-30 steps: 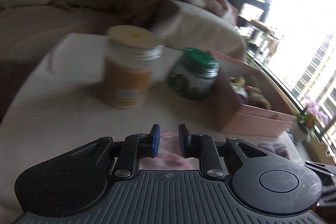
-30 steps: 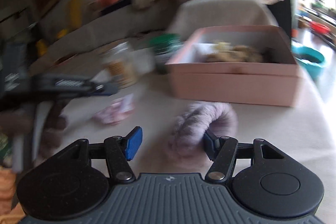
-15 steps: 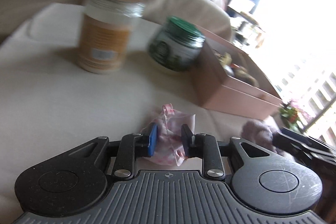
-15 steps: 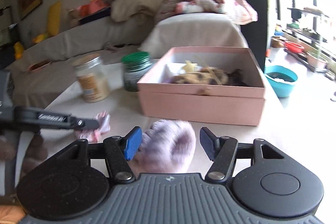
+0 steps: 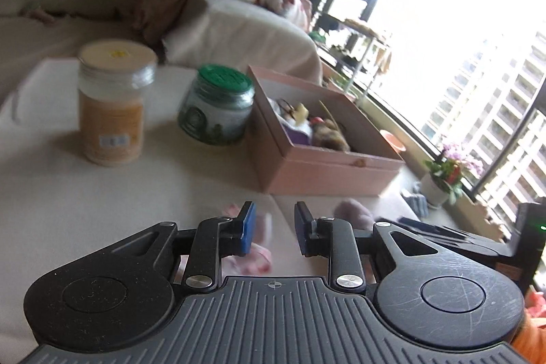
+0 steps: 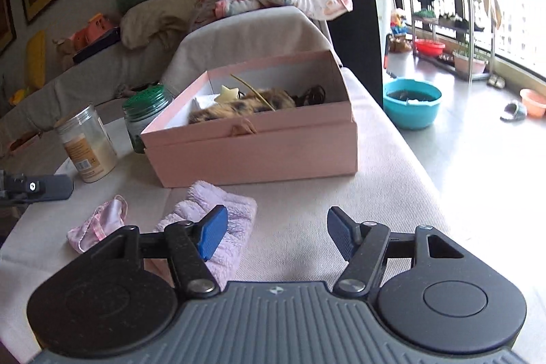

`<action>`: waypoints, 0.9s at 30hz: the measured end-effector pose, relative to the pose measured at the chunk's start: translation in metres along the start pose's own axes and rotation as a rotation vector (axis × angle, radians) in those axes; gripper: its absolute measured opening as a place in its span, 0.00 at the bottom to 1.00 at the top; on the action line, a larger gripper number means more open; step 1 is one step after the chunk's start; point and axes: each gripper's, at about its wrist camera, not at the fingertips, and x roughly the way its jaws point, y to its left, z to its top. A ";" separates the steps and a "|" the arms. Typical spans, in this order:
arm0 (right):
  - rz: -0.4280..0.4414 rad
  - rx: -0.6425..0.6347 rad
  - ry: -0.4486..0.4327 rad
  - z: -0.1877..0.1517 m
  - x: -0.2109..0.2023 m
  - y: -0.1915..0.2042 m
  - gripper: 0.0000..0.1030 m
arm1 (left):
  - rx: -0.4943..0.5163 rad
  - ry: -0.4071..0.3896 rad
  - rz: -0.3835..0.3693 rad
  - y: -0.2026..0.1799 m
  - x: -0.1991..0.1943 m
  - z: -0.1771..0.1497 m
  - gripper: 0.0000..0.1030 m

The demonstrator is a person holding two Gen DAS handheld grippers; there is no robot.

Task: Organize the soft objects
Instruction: 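Grasp the lilac knit item with the left tool, then grasp the pink cloth with the right tool while the left tool lifts the knit item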

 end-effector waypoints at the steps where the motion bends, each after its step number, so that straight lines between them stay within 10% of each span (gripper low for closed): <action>1: 0.004 0.006 -0.008 0.000 -0.001 -0.001 0.63 | -0.016 0.012 -0.030 -0.001 0.004 -0.001 0.27; 7: 0.012 0.037 -0.029 -0.002 -0.006 -0.004 0.63 | 0.016 0.112 -0.176 -0.036 0.042 -0.001 0.27; 22: -0.106 0.171 -0.093 0.003 -0.014 -0.046 0.63 | 0.286 0.280 -0.219 -0.103 0.102 -0.020 0.27; 27: -0.109 0.169 -0.089 0.003 -0.013 -0.045 0.63 | 0.229 0.272 -0.230 -0.092 0.099 -0.017 0.24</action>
